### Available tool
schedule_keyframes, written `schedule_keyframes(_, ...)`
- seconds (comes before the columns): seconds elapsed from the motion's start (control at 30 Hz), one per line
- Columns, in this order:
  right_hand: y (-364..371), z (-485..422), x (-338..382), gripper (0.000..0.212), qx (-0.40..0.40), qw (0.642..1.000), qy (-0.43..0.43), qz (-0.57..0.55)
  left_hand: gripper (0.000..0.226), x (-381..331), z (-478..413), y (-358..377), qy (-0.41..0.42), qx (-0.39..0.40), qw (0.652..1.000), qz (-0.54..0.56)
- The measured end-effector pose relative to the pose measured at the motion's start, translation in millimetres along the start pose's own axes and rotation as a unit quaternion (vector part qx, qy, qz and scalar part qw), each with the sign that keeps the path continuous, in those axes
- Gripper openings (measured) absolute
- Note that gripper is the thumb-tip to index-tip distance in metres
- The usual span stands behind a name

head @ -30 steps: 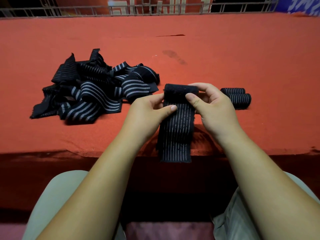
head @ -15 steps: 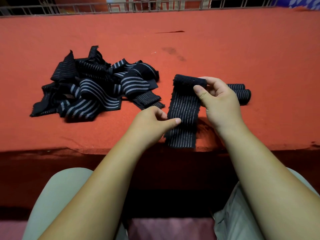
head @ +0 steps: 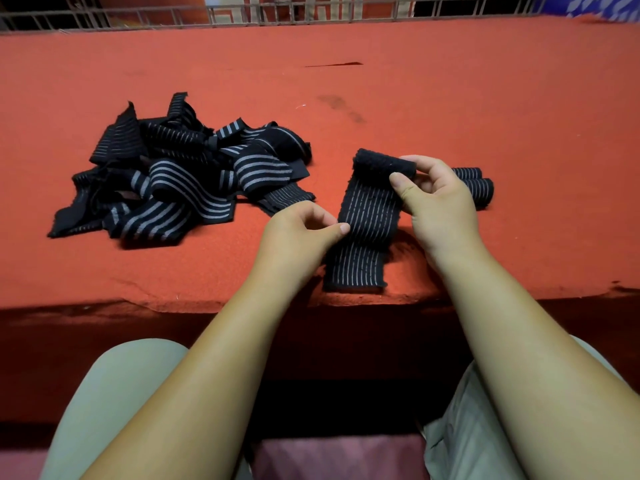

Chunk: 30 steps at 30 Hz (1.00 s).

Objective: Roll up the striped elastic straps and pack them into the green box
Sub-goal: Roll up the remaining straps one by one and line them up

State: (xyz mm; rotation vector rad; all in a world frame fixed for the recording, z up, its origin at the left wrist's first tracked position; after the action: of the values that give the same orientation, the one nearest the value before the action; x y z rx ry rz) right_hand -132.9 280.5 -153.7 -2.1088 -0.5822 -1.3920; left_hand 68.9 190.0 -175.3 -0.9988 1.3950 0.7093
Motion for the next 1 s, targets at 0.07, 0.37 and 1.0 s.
schedule_keyframes(0.07,0,-2,-2,0.022,-0.001,1.0,0.003,-0.001,0.025,-5,1,4,-0.005,0.027,1.0,0.005)
schedule_keyframes(0.37,-2,-6,-5,0.026,0.021,1.0,-0.004,-0.016,0.022,-1,-4,6,-0.054,0.054,0.996,0.038)
schedule_keyframes(1.0,7,9,6,0.041,0.12,0.991,-0.033,-0.04,0.056,-12,-15,0,-0.047,0.121,0.981,0.145)
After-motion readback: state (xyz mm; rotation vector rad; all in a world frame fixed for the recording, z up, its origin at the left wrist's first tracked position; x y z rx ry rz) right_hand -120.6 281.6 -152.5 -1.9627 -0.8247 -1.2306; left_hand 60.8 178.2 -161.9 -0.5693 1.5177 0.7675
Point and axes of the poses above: each hand's wrist, its own z-axis away from the middle knuckle, its own y-axis out of the palm, x = y × z, the point moved 4 cm from there along -z, towards the middle knuckle, and after that the axes turned 9 degrees about z, right-handed, at the moved point
